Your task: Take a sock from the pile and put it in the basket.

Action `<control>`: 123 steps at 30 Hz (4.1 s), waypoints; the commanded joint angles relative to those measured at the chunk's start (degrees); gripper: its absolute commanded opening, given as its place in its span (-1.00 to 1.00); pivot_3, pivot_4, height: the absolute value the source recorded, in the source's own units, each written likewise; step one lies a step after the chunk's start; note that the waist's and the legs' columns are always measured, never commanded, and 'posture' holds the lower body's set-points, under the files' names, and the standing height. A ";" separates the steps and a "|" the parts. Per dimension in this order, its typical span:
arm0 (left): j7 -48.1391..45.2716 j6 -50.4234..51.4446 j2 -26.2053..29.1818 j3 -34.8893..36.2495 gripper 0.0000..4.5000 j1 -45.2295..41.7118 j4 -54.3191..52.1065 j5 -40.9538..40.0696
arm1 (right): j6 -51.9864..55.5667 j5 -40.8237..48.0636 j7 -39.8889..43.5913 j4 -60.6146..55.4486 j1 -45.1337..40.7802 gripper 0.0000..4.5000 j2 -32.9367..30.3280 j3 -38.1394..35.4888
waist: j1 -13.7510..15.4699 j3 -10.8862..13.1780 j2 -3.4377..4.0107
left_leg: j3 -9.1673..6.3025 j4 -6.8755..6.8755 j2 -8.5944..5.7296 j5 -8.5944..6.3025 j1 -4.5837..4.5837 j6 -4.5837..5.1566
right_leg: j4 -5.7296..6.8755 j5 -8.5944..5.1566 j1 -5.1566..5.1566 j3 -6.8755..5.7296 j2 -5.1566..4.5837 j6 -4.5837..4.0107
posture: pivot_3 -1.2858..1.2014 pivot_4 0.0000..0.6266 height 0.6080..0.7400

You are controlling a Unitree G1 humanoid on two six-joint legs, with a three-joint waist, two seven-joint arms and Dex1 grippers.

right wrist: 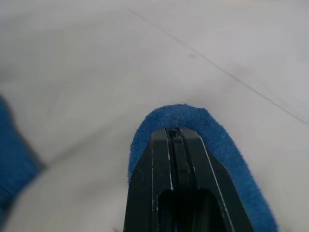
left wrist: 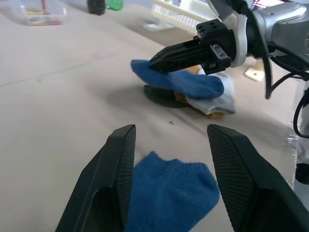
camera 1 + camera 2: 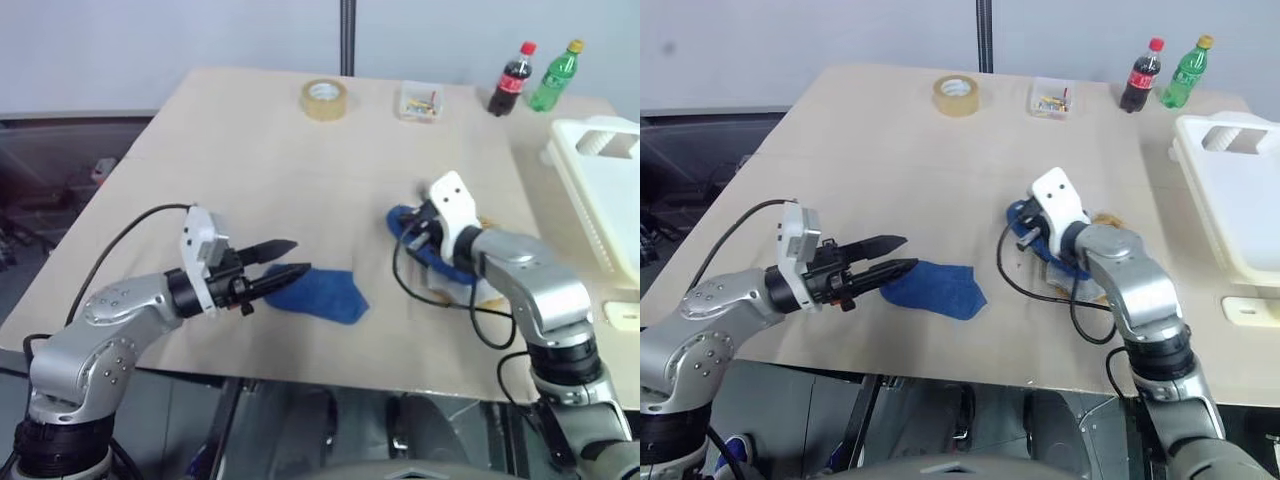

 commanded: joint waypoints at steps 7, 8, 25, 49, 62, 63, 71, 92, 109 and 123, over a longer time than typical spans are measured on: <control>3.97 -0.74 -0.11 6.65 0.11 7.84 -6.91 -1.39 | -23.29 -4.08 3.25 29.99 -13.15 -0.98 14.67 11.64 | -0.28 0.02 0.03 | 0.01 -0.03 -0.01 0.02 0.02 -0.04 | 0.01 0.01 -0.02 0.03 0.03 -0.01 | 0.03 -0.52 1.00; 4.70 -0.61 0.00 7.84 0.11 9.53 -7.08 -0.85 | -26.75 -4.94 3.27 35.23 -15.54 -0.98 17.17 12.29 | -0.29 0.02 0.04 | 0.02 -0.03 -0.01 0.03 0.03 -0.08 | 0.01 0.01 -0.02 0.04 0.03 -0.01 | 0.03 -0.52 1.00; 22.51 3.65 -5.85 2.95 0.11 -3.08 10.83 8.96 | -25.77 -6.66 11.69 17.70 -8.65 0.20 6.45 9.24 | 0.08 0.03 0.06 | -0.21 -0.17 -0.22 0.07 0.03 -0.19 | 0.06 0.02 -0.07 -0.11 -0.16 0.00 | 0.03 -0.52 1.00; 6.39 -1.92 -12.00 -1.15 -0.97 -16.91 23.71 6.44 | -13.91 -2.04 9.12 13.57 -2.24 -1.00 4.53 4.62 | -0.02 0.03 0.01 | -0.13 -0.12 -0.23 0.05 -0.13 -0.12 | 0.13 0.03 -0.18 -0.05 -0.25 0.02 | 0.03 -0.52 1.00; 9.12 12.21 -0.54 6.45 -0.97 1.96 5.45 -4.89 | 17.73 16.50 8.04 -20.13 10.13 -1.00 -6.41 -0.60 | 0.19 0.02 0.06 | -0.16 -0.30 -0.21 -0.01 -0.02 -0.03 | -0.02 -0.11 -0.10 -0.08 -0.49 -0.23 | 0.03 -0.52 1.00; 9.29 11.85 -0.34 5.69 -0.97 1.93 6.20 -3.80 | 17.31 16.30 7.35 -19.89 10.49 -1.00 -6.50 0.05 | 0.18 0.02 0.07 | -0.16 -0.29 -0.23 -0.01 -0.03 -0.04 | -0.02 -0.11 -0.10 -0.08 -0.49 -0.23 | 0.03 -0.52 1.00; 7.25 7.17 1.05 -0.62 -0.97 1.63 10.82 4.85 | 11.96 14.59 4.22 -15.91 11.93 -1.00 -6.98 5.07 | 0.17 0.01 0.06 | -0.15 -0.21 -0.24 0.01 -0.10 -0.03 | -0.04 -0.11 -0.14 -0.08 -0.48 -0.23 | 0.03 -0.52 1.00; -1.33 10.87 5.76 2.77 0.34 3.23 12.32 0.33 | -12.67 12.62 15.46 -14.82 11.69 -0.98 -16.24 6.67 | 0.13 0.03 0.05 | -0.17 -0.22 -0.20 0.00 -0.06 -0.01 | -0.08 -0.13 -0.09 -0.12 -0.49 -0.22 | 0.03 -0.52 1.00; -9.01 17.94 1.10 -9.24 0.34 -9.64 17.55 -3.60 | -31.03 -2.35 23.52 10.48 5.37 -0.98 -10.37 19.42 | 0.25 -0.01 0.00 | -0.19 -0.12 -0.22 0.02 -0.01 -0.02 | -0.01 0.00 0.00 -0.14 -0.36 0.00 | 0.03 -0.52 1.00; -6.25 22.92 1.24 -5.69 0.34 -10.90 19.32 -7.31 | -23.91 -0.25 22.91 2.63 6.64 -0.98 -10.38 15.60 | -0.14 0.00 0.01 | -0.20 -0.04 -0.22 0.02 -0.03 -0.02 | 0.03 0.01 0.00 -0.12 -0.26 0.01 | 0.03 -0.52 1.00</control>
